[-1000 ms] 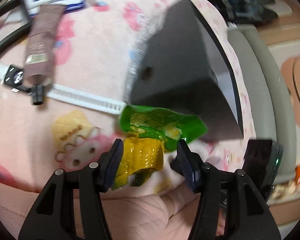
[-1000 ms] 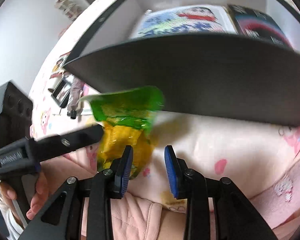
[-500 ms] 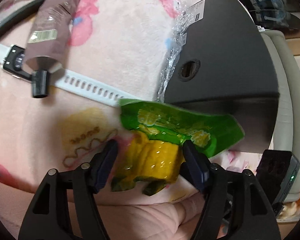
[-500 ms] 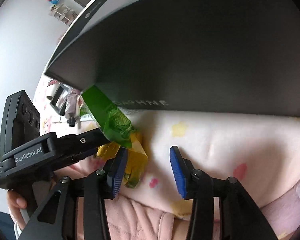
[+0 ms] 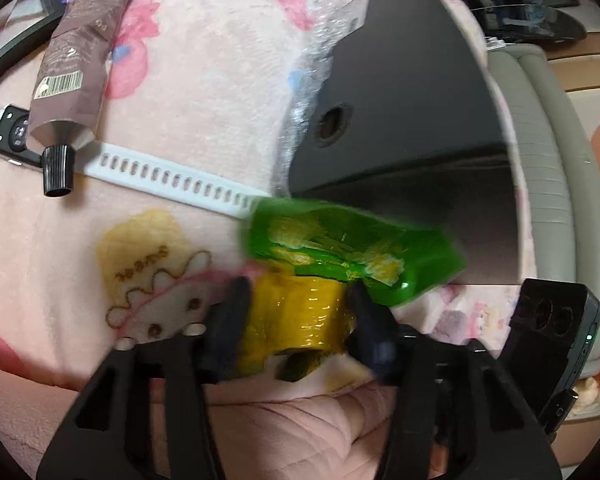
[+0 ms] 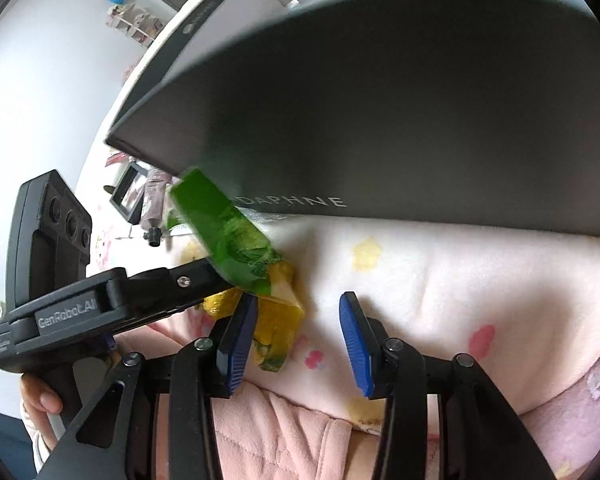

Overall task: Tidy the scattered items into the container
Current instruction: 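Carry the corn snack bag with the left tool over the black box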

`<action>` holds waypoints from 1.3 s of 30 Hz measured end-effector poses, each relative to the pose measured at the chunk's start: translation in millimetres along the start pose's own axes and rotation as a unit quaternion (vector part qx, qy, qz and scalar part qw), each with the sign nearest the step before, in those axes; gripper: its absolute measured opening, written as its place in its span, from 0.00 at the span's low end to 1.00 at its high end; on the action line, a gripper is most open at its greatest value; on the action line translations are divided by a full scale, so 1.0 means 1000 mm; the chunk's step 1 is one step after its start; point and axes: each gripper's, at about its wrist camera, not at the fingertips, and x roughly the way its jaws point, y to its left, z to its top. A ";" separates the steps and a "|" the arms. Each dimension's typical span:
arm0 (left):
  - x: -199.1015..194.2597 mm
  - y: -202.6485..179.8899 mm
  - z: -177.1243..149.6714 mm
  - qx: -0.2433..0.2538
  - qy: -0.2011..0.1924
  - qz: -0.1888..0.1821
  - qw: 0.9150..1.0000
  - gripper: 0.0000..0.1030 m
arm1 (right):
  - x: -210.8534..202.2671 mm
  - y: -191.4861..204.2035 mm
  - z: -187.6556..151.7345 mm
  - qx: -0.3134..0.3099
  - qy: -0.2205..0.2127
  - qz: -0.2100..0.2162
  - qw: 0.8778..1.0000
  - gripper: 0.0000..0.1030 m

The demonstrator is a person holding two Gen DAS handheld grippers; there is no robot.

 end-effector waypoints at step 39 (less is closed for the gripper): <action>-0.012 -0.140 -0.016 0.130 0.008 -0.170 0.977 0.44 | -0.126 -0.001 -0.020 -0.061 -0.084 -0.007 0.995 0.44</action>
